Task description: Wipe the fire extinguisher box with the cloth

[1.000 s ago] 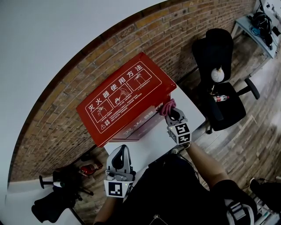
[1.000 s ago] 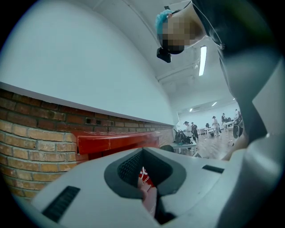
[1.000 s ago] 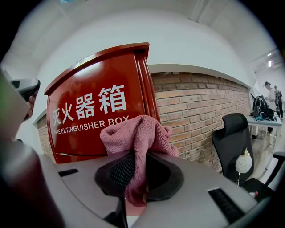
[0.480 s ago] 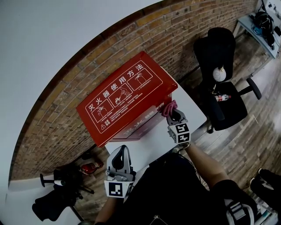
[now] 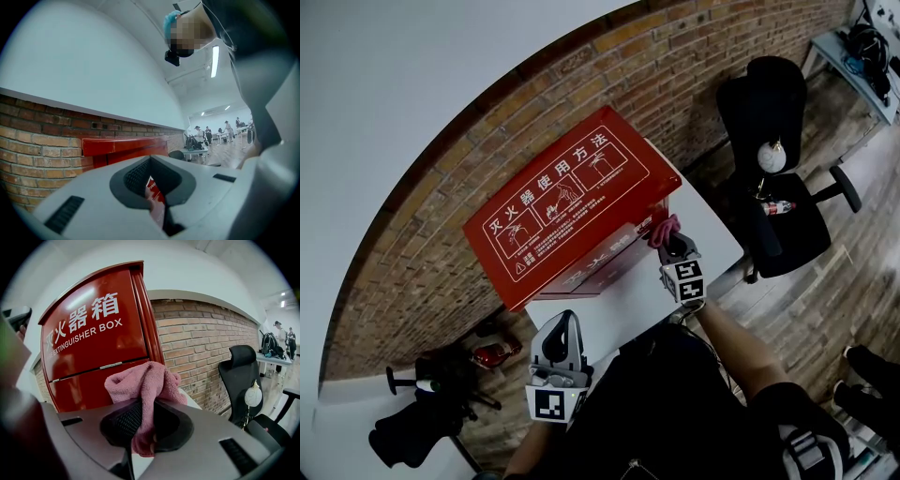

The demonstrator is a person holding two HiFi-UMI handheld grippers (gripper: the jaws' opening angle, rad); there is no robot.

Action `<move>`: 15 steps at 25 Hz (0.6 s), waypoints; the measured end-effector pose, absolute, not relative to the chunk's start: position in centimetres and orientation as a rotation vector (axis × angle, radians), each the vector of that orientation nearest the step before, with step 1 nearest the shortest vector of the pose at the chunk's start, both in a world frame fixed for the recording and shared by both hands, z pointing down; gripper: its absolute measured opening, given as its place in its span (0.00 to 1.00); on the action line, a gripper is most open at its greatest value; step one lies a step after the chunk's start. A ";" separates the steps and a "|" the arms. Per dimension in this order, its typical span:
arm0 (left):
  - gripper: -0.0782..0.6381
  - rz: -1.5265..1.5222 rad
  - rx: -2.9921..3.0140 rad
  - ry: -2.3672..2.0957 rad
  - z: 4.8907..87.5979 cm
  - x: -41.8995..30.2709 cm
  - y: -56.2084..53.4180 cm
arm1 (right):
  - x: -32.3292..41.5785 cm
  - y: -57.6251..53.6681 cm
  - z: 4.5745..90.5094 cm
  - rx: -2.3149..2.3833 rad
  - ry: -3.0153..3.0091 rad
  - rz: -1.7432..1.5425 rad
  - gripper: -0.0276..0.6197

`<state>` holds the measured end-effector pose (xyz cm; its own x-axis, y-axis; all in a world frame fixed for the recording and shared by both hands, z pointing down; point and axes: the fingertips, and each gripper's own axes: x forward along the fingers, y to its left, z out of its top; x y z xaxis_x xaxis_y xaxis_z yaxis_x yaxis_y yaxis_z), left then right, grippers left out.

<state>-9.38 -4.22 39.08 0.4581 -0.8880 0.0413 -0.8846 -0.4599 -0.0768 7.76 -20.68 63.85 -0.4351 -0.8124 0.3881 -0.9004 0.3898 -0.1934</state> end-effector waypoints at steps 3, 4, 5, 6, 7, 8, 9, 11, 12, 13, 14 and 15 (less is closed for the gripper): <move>0.18 -0.126 -2.646 1.614 39.3 -9.4 -4.1 | 7.8 -20.7 64.4 1.517 -2.412 0.556 0.14; 0.18 -0.126 -2.644 1.614 39.3 -9.4 -4.1 | 7.9 -20.8 64.6 1.516 -2.408 0.557 0.14; 0.18 -0.125 -2.642 1.614 39.3 -9.4 -4.1 | 7.9 -20.8 64.8 1.515 -2.404 0.560 0.14; 0.18 -0.124 -2.642 1.614 39.3 -9.4 -4.1 | 7.9 -20.8 65.1 1.514 -2.399 0.566 0.14; 0.18 -0.124 -2.643 1.615 39.3 -9.3 -4.1 | 7.9 -20.8 65.3 1.513 -2.395 0.575 0.14; 0.18 -0.124 -2.643 1.616 39.4 -9.3 -4.1 | 7.9 -20.8 65.5 1.514 -2.391 0.586 0.14; 0.18 -0.122 -2.643 1.617 39.4 -9.3 -4.0 | 7.9 -20.8 65.8 1.516 -2.388 0.599 0.14; 0.18 -0.125 -2.647 1.623 39.6 -9.3 -4.0 | 7.9 -20.8 66.2 1.520 -2.382 0.627 0.14; 0.18 -0.130 -2.651 1.628 39.7 -9.3 -3.9 | 7.9 -20.8 66.4 1.522 -2.379 0.642 0.14; 0.18 -0.133 -2.654 1.632 39.8 -9.3 -3.9 | 7.9 -20.8 66.6 1.524 -2.376 0.657 0.14; 0.18 -0.134 -2.653 1.632 39.8 -9.4 -3.8 | 7.9 -20.8 66.9 1.526 -2.371 0.670 0.14; 0.18 -0.132 -2.650 1.631 39.8 -9.4 -3.8 | 8.0 -20.8 67.2 1.527 -2.366 0.682 0.14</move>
